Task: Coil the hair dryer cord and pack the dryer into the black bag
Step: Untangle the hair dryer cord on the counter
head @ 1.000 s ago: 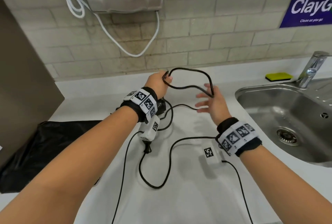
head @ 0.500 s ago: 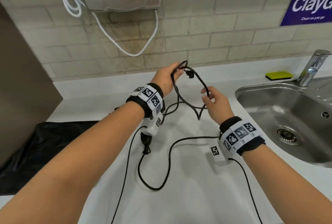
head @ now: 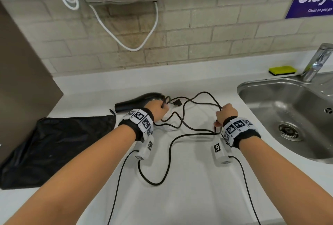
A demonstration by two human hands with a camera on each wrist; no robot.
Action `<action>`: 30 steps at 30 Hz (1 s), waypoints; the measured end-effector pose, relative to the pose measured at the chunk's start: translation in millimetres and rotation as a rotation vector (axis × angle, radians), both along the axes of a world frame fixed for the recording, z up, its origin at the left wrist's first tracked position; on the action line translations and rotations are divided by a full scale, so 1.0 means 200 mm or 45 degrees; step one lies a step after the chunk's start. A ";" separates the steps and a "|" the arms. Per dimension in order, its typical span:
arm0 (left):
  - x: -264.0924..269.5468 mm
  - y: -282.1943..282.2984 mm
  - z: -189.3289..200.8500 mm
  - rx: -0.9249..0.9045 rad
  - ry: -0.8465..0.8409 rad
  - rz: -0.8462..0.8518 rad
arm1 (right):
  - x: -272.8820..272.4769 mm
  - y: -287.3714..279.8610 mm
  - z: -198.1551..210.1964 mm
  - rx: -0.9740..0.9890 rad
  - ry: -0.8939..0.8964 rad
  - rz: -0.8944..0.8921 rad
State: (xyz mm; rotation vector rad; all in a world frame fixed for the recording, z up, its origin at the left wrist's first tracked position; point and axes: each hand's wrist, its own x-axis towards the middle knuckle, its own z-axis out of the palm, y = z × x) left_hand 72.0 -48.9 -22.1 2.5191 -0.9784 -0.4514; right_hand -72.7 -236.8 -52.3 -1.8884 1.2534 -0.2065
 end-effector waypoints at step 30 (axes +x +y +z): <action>-0.04 0.50 -0.25 0.504 -0.271 -0.518 | 0.01 0.67 -0.03 -0.629 0.545 1.641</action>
